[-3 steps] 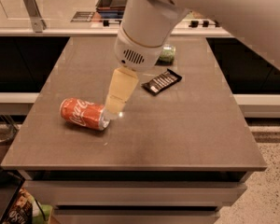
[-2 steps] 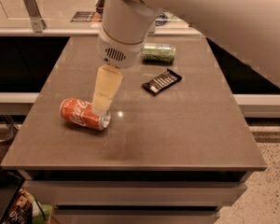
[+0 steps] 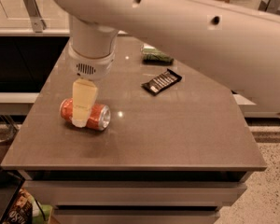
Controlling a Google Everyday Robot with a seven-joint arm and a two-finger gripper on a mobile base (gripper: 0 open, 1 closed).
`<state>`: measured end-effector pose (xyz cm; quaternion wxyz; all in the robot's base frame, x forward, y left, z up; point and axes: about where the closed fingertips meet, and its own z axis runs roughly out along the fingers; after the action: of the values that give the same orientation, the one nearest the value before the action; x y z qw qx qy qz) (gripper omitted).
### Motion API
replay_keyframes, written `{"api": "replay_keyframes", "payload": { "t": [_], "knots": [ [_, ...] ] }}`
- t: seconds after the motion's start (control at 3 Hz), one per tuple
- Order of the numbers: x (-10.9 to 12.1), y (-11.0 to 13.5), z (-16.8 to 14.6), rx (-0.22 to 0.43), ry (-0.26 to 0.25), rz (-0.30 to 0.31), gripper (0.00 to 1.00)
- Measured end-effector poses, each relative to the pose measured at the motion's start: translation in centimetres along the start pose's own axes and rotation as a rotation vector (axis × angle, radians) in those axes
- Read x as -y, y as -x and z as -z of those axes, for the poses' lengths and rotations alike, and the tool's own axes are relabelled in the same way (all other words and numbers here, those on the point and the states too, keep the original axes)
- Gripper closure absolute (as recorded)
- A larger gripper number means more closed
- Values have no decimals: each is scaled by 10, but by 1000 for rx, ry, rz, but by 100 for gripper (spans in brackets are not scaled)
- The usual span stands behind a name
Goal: Place coke can upright
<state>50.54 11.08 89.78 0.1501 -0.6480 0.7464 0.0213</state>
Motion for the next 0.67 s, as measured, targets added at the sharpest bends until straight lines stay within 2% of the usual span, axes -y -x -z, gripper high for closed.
{"api": "replay_keyframes", "payload": {
  "t": [0.33,0.67],
  "knots": [
    [-9,5,-27,-76,-4,-21,0],
    [-11,6,-34,-136,-50,-53,0]
  ]
}}
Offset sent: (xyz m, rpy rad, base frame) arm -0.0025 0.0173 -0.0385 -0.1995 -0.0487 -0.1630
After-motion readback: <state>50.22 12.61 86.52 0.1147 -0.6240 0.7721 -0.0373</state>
